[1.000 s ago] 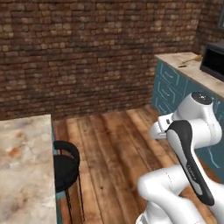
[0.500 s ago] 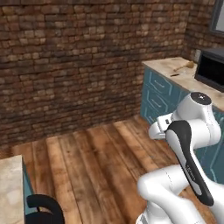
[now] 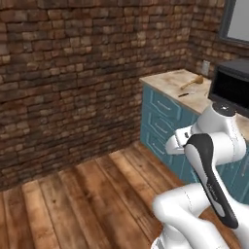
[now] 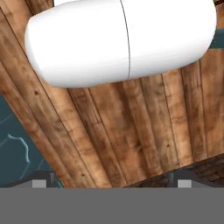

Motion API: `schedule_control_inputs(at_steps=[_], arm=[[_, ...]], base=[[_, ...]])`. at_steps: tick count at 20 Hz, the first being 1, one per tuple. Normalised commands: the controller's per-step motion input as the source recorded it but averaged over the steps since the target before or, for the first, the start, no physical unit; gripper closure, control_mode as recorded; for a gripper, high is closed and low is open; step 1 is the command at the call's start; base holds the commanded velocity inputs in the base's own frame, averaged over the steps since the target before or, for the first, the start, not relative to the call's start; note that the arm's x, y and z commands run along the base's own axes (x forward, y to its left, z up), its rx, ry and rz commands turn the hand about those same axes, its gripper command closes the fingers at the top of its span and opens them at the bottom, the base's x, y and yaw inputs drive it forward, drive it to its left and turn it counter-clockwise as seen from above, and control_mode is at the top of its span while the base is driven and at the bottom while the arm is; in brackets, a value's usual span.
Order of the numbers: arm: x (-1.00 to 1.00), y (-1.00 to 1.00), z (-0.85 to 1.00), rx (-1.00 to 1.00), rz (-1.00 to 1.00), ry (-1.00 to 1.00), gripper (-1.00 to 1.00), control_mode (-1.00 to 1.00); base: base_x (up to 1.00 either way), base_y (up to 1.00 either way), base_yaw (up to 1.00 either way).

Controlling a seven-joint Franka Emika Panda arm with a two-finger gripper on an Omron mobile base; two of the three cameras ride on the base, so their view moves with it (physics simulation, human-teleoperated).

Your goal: Organize the utensils by type. Pick up the wooden spoons from the counter and place them in the open cabinet. Then pick up the metallic utensils from the counter and place them in the open drawer.

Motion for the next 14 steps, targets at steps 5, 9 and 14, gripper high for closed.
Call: schedule_control_inputs(at_steps=[5, 9, 14], arm=[[0.00, 0.00, 0.00, 0.00, 0.00, 0.00, -1.00, 1.00], [0.00, 0.00, 0.00, 0.00, 0.00, 0.00, -1.00, 1.00], [0.00, 0.00, 0.00, 0.00, 0.00, 0.00, -1.00, 1.00]], base=[[0.83, -0.01, -0.37], [0.62, 0.00, -0.45], [0.50, 0.03, -0.45]])
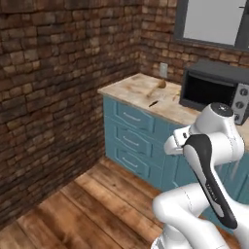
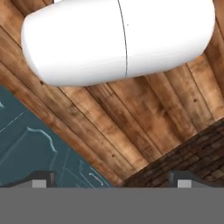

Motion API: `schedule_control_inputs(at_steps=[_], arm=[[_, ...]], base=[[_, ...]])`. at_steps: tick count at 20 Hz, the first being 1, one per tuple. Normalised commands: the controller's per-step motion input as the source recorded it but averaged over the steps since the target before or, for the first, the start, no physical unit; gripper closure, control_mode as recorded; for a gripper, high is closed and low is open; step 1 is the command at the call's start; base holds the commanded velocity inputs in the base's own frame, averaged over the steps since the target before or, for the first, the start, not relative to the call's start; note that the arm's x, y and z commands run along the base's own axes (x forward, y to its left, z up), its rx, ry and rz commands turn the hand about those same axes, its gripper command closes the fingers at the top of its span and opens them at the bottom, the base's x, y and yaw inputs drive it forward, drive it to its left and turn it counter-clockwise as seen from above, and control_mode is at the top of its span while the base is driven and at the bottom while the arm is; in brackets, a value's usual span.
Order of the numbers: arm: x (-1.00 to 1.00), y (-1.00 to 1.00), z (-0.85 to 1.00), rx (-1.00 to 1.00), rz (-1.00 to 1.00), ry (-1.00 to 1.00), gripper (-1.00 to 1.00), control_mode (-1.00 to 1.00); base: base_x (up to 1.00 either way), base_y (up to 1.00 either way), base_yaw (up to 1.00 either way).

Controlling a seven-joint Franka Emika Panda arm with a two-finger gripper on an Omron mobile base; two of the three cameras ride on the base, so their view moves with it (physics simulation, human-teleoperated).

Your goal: Organize the utensils by type. Pick up the wooden spoons from the counter and place them in the open cabinet. Then pick up the metallic utensils from the counter and place them in the open drawer.

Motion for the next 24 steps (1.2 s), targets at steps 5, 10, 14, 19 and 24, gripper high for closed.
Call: schedule_control_inputs(at_steps=[5, 10, 14, 19, 24], arm=[[0.00, 0.00, 0.00, 0.00, 0.00, 0.00, -1.00, 1.00], [0.00, 0.00, 0.00, 0.00, 0.00, 0.00, -1.00, 1.00], [0.00, 0.00, 0.00, 0.00, 0.00, 0.00, -1.00, 1.00], [0.00, 0.00, 0.00, 0.00, 0.00, 0.00, -1.00, 1.00], [0.00, 0.00, 0.00, 0.00, 0.00, 0.00, -1.00, 1.00]], base=[[0.68, 0.34, -0.30], [0.74, 0.42, -0.26], [0.59, 0.21, -0.33], [0.54, 0.15, -0.38], [0.64, 0.33, -0.39]])
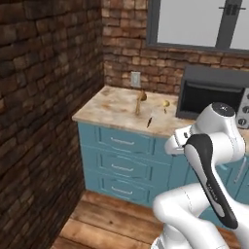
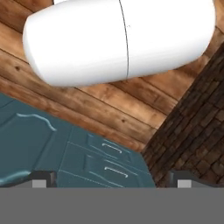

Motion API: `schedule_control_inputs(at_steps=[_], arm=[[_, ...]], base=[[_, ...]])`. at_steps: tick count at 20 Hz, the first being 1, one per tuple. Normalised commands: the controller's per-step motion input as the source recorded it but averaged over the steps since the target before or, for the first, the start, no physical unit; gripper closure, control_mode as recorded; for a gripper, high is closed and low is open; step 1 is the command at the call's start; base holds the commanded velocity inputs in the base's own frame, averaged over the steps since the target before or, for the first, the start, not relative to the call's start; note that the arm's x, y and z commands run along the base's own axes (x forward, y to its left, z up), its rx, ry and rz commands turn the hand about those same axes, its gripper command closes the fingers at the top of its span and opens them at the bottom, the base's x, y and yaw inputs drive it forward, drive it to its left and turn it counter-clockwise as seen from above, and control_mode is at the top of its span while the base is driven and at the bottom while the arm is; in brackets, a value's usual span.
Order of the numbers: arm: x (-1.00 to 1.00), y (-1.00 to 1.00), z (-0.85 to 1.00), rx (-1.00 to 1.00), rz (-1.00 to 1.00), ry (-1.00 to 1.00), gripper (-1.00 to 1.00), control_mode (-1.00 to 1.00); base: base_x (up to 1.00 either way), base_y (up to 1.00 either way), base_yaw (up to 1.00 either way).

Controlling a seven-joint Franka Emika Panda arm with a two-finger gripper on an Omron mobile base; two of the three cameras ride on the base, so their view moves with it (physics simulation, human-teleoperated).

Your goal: Organize the utensils by type. Pick up the wooden spoons from the counter and place them in the open cabinet. Then pick up the metallic utensils from the counter and place them in the open drawer.

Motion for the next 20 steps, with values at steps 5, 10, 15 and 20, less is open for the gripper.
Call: schedule_control_inputs(at_steps=[5, 10, 15, 20], arm=[[0.00, 0.00, 0.00, 0.00, 0.00, 0.00, -1.00, 1.00], [0.00, 0.00, 0.00, 0.00, 0.00, 0.00, -1.00, 1.00], [0.00, 0.00, 0.00, 0.00, 0.00, 0.00, -1.00, 1.00], [0.00, 0.00, 0.00, 0.00, 0.00, 0.00, -1.00, 1.00]], base=[[0.69, 0.42, -0.37], [0.65, 0.41, -0.39], [0.59, 0.42, -0.40], [0.54, 0.45, -0.38]])
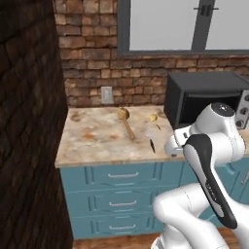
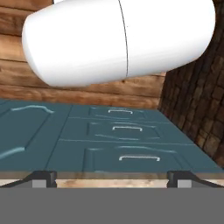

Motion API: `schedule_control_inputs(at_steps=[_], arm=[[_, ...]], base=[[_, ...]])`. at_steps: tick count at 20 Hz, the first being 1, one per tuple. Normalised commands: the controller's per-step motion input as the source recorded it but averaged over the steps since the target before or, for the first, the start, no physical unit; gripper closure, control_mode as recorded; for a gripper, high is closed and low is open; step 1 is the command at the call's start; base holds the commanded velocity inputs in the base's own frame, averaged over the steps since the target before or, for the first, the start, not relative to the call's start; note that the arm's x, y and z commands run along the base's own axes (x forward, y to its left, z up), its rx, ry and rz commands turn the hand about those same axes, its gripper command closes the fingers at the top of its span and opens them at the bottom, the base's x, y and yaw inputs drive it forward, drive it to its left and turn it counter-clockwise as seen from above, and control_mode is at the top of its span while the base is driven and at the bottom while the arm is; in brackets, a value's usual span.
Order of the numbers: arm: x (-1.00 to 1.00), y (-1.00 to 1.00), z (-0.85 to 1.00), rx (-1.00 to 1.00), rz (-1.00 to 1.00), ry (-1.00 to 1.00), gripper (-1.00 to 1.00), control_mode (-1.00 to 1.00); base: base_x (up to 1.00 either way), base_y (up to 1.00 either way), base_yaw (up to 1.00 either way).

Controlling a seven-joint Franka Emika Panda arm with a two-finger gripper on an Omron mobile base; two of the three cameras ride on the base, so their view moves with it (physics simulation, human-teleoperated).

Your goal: Organize the utensils by type. Pick up the wooden spoons from the counter and place them in the open cabinet. Then pick up the metallic utensils from the counter and place them in the open drawer.

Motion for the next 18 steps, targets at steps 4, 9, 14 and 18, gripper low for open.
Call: schedule_control_inputs(at_steps=[4, 9, 14, 18], arm=[[0.00, 0.00, 0.00, 0.00, 0.00, 0.00, -1.00, 1.00], [0.00, 0.00, 0.00, 0.00, 0.00, 0.00, -1.00, 1.00], [0.00, 0.00, 0.00, 0.00, 0.00, 0.00, -1.00, 1.00], [0.00, 0.00, 0.00, 0.00, 0.00, 0.00, -1.00, 1.00]], base=[[0.47, 0.46, -0.37], [0.46, 0.46, -0.36], [0.47, 0.43, -0.35], [0.41, 0.42, -0.34]])
